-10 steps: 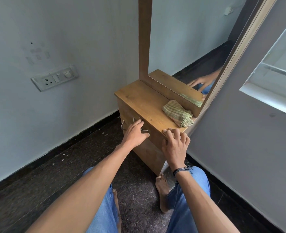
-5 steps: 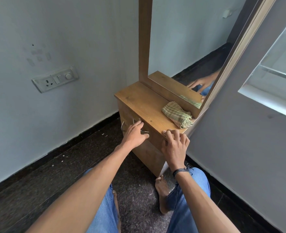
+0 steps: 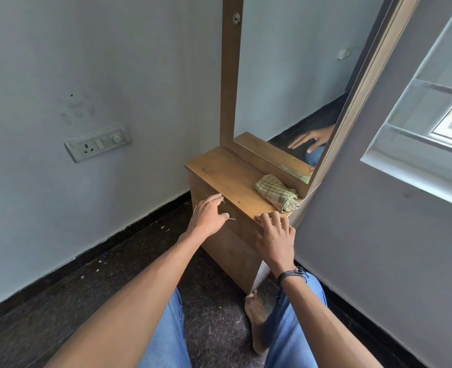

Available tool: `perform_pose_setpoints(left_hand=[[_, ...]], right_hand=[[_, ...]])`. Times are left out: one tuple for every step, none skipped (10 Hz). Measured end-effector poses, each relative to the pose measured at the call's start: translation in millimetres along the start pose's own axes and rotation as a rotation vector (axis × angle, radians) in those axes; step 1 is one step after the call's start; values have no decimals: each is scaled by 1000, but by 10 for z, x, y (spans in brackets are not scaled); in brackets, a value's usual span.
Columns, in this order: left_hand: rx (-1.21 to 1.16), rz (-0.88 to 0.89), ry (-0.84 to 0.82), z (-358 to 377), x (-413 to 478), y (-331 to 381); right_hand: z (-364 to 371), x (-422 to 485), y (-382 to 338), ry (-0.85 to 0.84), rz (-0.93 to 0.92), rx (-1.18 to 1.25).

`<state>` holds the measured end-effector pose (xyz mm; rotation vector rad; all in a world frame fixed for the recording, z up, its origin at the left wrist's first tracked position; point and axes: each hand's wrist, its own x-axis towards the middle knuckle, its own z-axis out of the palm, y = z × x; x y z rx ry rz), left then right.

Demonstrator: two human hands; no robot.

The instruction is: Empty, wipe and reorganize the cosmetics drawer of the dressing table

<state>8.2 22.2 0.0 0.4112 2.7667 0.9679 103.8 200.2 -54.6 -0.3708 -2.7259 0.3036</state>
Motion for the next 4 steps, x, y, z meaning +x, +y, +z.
perform_pose_setpoints(left_hand=[[-9, 21, 17, -96, -53, 30], [-15, 48, 25, -193, -118, 69], [-24, 82, 53, -264, -184, 95], [-31, 108, 80, -315, -228, 108]], right_hand=[[-131, 2, -37, -147, 18, 7], [-281, 37, -69, -230, 39, 43], [-398, 46, -50, -251, 33, 81], [-491, 46, -28, -236, 34, 90]])
